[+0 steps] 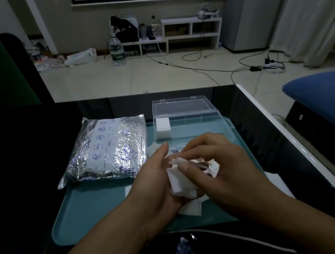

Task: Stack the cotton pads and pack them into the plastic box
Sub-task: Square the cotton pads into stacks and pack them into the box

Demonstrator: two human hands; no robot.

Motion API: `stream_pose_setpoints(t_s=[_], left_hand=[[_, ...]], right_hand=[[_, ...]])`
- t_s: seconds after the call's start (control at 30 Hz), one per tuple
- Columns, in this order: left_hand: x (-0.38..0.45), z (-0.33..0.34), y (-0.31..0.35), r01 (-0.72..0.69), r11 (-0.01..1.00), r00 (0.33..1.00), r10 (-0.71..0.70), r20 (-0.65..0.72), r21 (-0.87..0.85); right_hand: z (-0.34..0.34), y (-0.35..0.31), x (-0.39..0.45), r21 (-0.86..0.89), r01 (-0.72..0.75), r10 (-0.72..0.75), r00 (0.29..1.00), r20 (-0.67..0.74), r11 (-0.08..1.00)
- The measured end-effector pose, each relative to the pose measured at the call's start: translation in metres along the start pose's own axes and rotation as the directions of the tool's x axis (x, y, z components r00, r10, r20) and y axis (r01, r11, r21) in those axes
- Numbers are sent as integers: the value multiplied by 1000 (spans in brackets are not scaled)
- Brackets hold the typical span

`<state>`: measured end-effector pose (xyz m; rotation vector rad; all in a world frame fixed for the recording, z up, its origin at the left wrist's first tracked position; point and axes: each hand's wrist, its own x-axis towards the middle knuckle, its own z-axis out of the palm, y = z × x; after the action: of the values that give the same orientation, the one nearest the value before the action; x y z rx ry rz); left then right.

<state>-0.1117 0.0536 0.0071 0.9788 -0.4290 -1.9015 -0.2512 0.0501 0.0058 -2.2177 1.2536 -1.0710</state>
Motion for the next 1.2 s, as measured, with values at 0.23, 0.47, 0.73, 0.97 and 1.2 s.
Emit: stream_pose_setpoints(t_s=[0.23, 0.47, 0.73, 0.97, 1.2], left_hand=[[-1, 0, 2, -16, 997, 1000, 14, -26, -71], [-1, 0, 0, -18, 999, 999, 16, -41, -37], [2, -1, -1, -41, 999, 998, 39, -45, -27], [3, 0, -2, -76, 996, 995, 79, -58, 45], [4, -3, -4, -78, 994, 992, 84, -94, 73]], right_hand=[[-5, 4, 0, 5, 85, -85, 987, 135, 996], [5, 1, -9, -235, 258, -210, 954, 212, 937], [9, -6, -7, -4, 62, -61, 996, 65, 998], [-3, -9, 1, 109, -106, 121, 982, -142, 988], [-19, -14, 5, 550, -381, 437, 899, 33, 743]])
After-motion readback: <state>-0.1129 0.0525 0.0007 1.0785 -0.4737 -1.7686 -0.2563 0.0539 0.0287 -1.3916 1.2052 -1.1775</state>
